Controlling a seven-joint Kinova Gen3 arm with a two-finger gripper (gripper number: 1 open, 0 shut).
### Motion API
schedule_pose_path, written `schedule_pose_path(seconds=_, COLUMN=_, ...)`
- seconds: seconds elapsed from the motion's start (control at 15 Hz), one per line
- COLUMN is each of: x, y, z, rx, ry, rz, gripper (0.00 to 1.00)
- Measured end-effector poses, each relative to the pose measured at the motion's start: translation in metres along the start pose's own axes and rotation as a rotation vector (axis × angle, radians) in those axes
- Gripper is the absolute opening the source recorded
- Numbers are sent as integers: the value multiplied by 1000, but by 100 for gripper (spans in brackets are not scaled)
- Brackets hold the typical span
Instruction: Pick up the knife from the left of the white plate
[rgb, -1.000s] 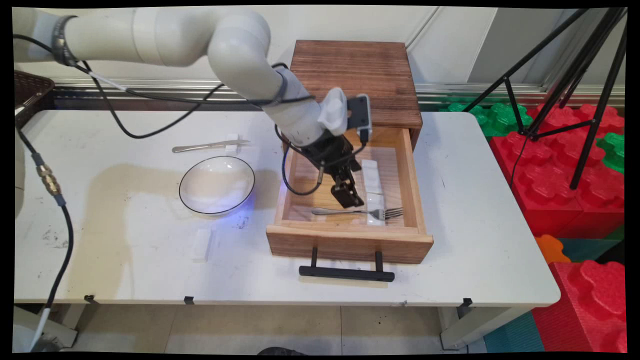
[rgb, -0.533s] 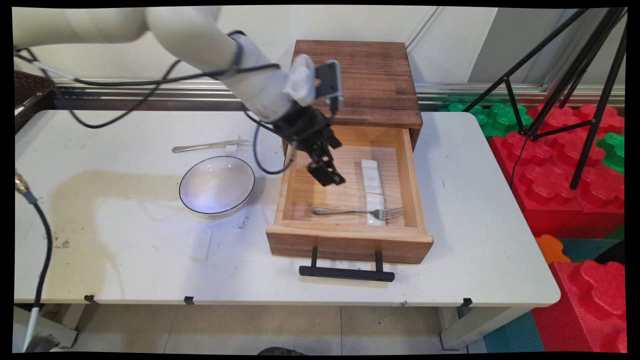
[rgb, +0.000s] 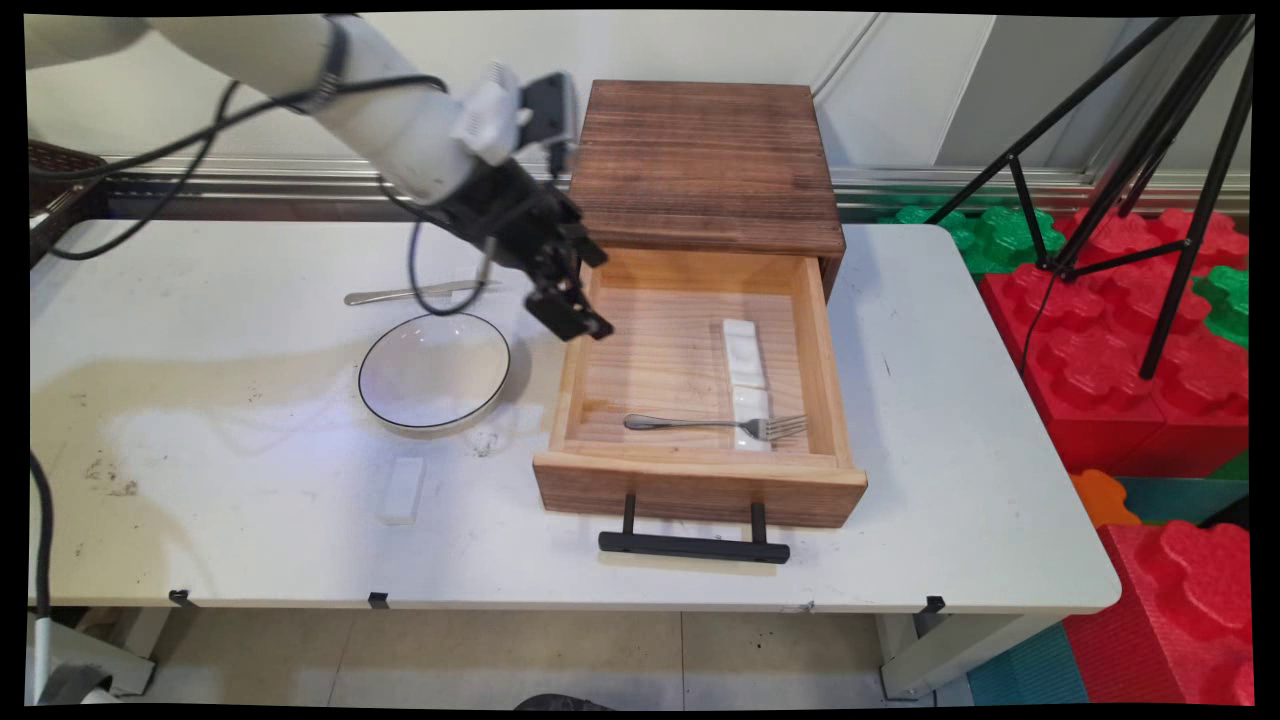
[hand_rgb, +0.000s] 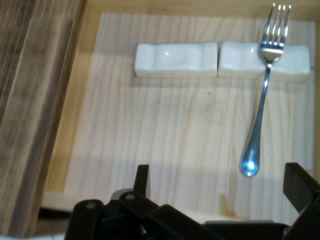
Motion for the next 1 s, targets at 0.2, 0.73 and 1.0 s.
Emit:
schedule_pose_path(seconds=0.2, x=-22, y=-6, z=-26, rx=7, ry=0, rz=-23, gripper=100)
schedule_pose_path(seconds=0.73, x=-64, y=-24, z=-67, rx=73, ry=-28, rz=-108, gripper=100)
schedule_pose_path(seconds=1.0, x=-81, y=-33, z=-81, rx=105, ry=-45, rz=-158, gripper=100)
